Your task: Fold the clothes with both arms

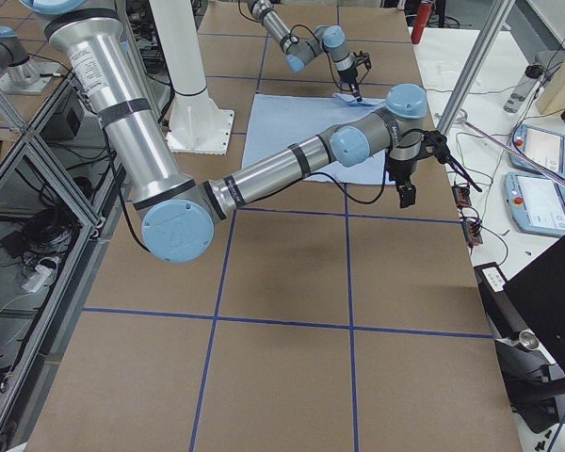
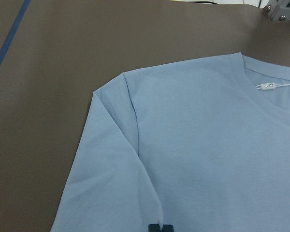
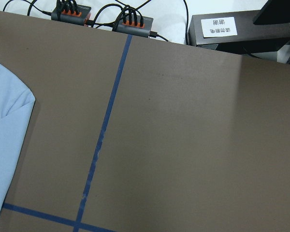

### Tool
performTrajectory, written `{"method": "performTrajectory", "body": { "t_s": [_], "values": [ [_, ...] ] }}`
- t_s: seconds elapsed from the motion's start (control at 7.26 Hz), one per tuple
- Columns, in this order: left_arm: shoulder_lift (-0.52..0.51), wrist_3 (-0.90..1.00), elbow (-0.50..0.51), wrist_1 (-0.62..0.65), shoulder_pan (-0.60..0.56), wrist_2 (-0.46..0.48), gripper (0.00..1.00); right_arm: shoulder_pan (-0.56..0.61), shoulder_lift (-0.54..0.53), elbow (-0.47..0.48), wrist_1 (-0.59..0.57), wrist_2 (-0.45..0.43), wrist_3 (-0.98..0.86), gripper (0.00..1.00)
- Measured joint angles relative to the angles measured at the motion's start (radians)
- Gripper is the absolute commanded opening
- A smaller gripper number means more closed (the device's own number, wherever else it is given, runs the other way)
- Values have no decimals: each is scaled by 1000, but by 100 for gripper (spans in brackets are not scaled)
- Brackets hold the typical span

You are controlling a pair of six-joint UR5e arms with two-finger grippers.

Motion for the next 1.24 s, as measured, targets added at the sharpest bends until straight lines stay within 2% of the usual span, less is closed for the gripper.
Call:
{"method": "performTrajectory", "body": {
  "t_s": [0.41,0.55,0.83,0.96,1.24],
  "values": [
    [-53,-22,79,1,4,2,0,0,0,-1,0,0,1,100],
    [-57,-23,87,0,5,2,99,0,0,-1,0,0,1,100],
    [-59,3,69,-3,6,-6,100,-1,-3,1,0,0,1,100],
    [-48,33,26,-1,5,-15,100,-4,-12,10,0,1,2,100],
    [34,57,-136,4,7,-58,100,-40,-75,85,0,2,37,100]
  ]
}}
